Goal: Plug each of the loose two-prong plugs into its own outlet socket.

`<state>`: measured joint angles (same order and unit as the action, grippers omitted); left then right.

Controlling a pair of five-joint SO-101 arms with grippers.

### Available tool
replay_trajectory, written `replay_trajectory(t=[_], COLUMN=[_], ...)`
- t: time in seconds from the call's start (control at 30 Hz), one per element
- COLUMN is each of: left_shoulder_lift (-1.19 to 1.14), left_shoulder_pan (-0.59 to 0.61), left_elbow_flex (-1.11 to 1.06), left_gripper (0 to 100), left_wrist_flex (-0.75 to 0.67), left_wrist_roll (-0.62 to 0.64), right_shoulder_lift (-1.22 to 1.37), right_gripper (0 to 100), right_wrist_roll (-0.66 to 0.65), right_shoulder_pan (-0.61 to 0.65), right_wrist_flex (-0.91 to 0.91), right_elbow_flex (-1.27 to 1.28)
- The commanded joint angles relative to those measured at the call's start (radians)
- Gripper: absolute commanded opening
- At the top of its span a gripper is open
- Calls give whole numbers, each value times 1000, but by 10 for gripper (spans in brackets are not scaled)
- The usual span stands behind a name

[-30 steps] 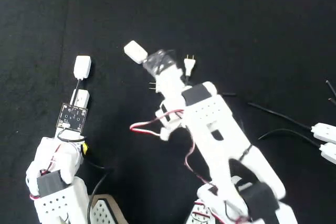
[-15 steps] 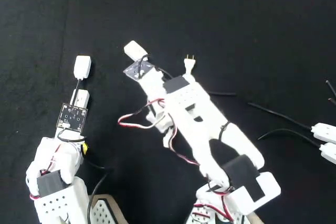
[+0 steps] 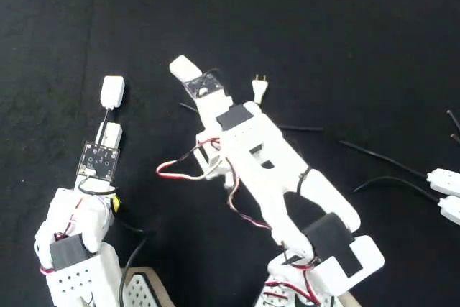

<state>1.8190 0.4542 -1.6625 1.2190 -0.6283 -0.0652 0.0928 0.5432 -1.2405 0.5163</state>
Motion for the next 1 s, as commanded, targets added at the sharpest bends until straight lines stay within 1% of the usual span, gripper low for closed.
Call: replay_trajectory(t=[0.0, 0.1, 0.4, 0.63, 0.77, 0.97], left_shoulder_lift=[3, 3, 3, 3, 3, 3], left_shoulder_pan=[8, 8, 8, 8, 8, 8], left_elbow_flex=[5, 5, -1, 1, 1, 1], left_gripper=[229, 229, 228, 228, 228, 228], left_wrist_flex=[3, 3, 0, 3, 5, 5], left_wrist_roll=[-3, -3, -3, -3, -5, -5], right_shoulder_lift=[5, 12, 13, 70, 162, 312], right_gripper=[122, 123, 124, 124, 124, 124], right_wrist_roll=[34, 69, 68, 71, 68, 74], right_shoulder_pan=[12, 9, 8, -9, -43, -38], right_wrist_flex=[-20, 35, 17, -109, -198, -327], right_elbow_flex=[-24, -19, -18, -70, -213, -433])
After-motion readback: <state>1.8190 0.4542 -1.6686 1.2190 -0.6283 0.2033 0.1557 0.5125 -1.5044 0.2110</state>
